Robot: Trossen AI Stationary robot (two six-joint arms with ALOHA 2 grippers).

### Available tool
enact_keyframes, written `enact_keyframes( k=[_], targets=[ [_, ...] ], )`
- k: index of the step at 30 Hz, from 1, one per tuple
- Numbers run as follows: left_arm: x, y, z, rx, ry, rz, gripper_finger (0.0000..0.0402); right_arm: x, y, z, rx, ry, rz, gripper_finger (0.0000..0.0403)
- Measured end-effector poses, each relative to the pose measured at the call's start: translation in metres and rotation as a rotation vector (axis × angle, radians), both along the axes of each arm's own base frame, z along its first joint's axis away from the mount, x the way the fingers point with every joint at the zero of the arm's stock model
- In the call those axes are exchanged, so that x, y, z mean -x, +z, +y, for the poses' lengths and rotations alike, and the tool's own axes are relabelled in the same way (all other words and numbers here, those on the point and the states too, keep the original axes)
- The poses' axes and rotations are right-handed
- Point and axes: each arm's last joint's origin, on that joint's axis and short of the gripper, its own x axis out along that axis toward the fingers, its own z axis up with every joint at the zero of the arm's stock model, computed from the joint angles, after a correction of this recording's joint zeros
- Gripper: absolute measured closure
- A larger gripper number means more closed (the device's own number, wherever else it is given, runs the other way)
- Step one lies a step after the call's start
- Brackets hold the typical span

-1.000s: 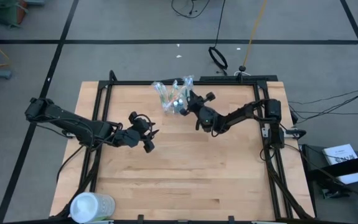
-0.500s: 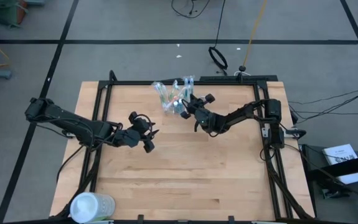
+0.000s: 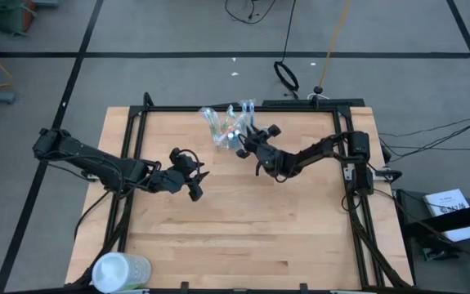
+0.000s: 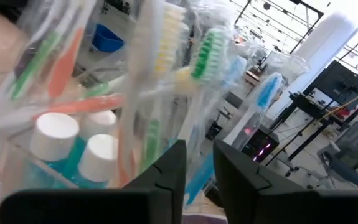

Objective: Pick & Place toothbrushing station
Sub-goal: Put the green toothbrush into the transparent organizer, then adjust the orange toothbrush

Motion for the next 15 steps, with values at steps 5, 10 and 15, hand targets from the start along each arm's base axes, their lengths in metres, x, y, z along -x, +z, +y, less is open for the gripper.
enact_keyframes(
  k=[5,10,15],
  targets=[
    [-0.001,0.003,0.002,-0.033,0.053,-0.034,0.0234,-0.001,0.006,0.011,0.050,0.038,0.097,0.0296],
    [-0.005,0.006,0.015,-0.137,0.068,-0.015,0.0233,0.003,0.023,0.029,0.071,0.093,0.214,0.0267],
    [-0.020,0.000,0.039,-0.176,0.069,0.008,0.0234,0.019,0.055,0.042,0.064,0.130,0.303,0.0251]
  ],
)
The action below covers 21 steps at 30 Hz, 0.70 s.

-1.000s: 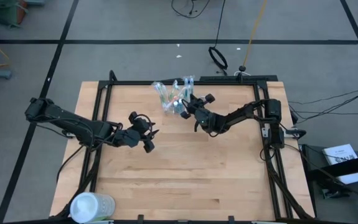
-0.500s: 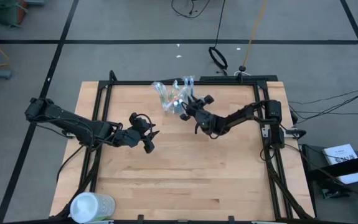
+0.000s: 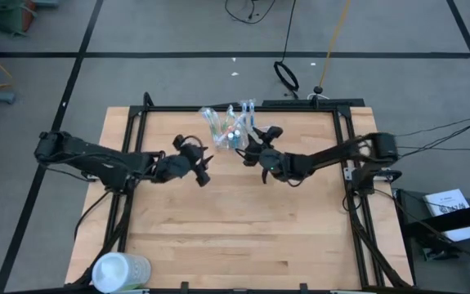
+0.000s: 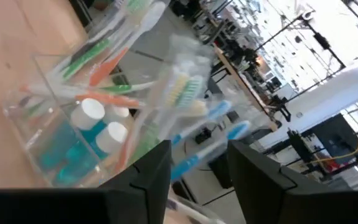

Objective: Pick & Place toothbrushing station
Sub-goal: Adjust the orange toothbrush

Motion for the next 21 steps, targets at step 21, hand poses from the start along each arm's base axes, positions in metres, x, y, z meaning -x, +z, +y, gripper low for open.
enact_keyframes(
  k=[21],
  targets=[
    [-0.073,-0.053,0.117,-0.056,0.090,0.019,0.0234,0.084,0.079,0.033,-0.283,-0.004,-0.209,0.0259]
  ],
)
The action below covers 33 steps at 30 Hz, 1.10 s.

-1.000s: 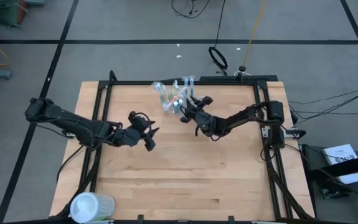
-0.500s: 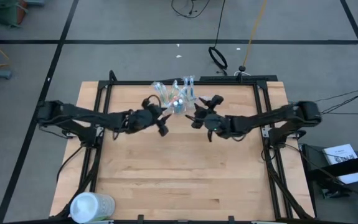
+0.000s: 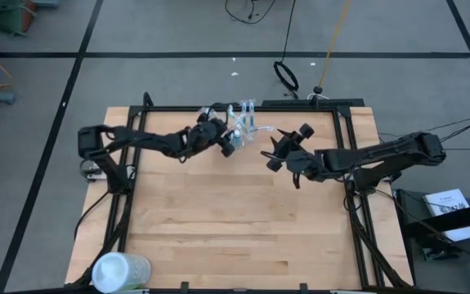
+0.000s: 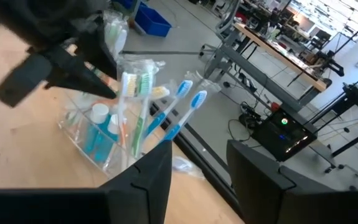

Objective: Pick & Place toothbrushing station
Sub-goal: Adjust the orange toothbrush

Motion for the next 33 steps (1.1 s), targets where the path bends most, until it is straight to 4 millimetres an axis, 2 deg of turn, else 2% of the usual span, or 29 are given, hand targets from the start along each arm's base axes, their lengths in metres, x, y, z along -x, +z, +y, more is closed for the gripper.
enact_keyframes(
  k=[10,21,28,33],
  targets=[
    [0.000,-0.013,0.018,0.038,-0.029,-0.002,0.0242,-0.001,-0.002,0.000,0.002,0.002,0.012,0.0261],
    [-0.001,-0.013,0.016,0.051,-0.022,-0.018,0.0394,-0.001,-0.002,0.000,0.005,0.004,0.019,0.0261],
    [-0.001,-0.005,0.008,0.046,-0.039,-0.033,0.0398,-0.001,-0.003,0.000,0.005,0.004,0.024,0.0260],
    [0.007,0.018,-0.002,0.050,-0.025,-0.070,0.0398,0.000,-0.003,0.000,0.006,0.004,0.030,0.0259]
  ],
)
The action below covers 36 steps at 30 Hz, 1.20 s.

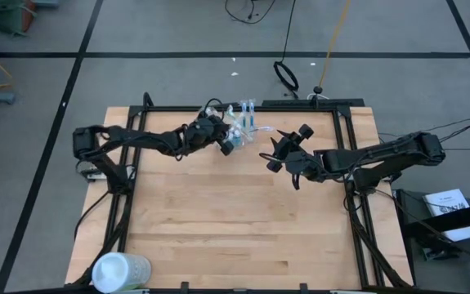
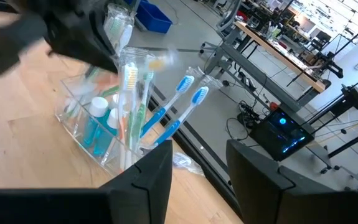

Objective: Pick & Place toothbrushing station
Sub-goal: Adjust the orange toothbrush

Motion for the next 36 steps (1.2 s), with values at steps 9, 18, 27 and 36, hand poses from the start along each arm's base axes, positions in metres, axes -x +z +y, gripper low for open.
enact_keyframes(
  k=[9,18,27,36],
  targets=[
    [0.031,0.024,-0.020,0.142,0.107,0.053,0.0398,0.000,0.000,0.000,0.000,0.000,0.003,0.0259],
    [0.043,0.010,-0.026,0.160,0.247,0.208,0.0396,0.000,0.000,0.000,0.000,0.000,0.006,0.0259],
    [0.029,0.006,-0.014,0.180,0.155,0.128,0.0398,0.000,0.000,0.000,-0.015,-0.007,-0.026,0.0259],
    [0.023,0.010,-0.013,0.155,0.102,0.065,0.0377,-0.001,0.000,0.000,-0.035,0.025,-0.021,0.0259]
  ],
)
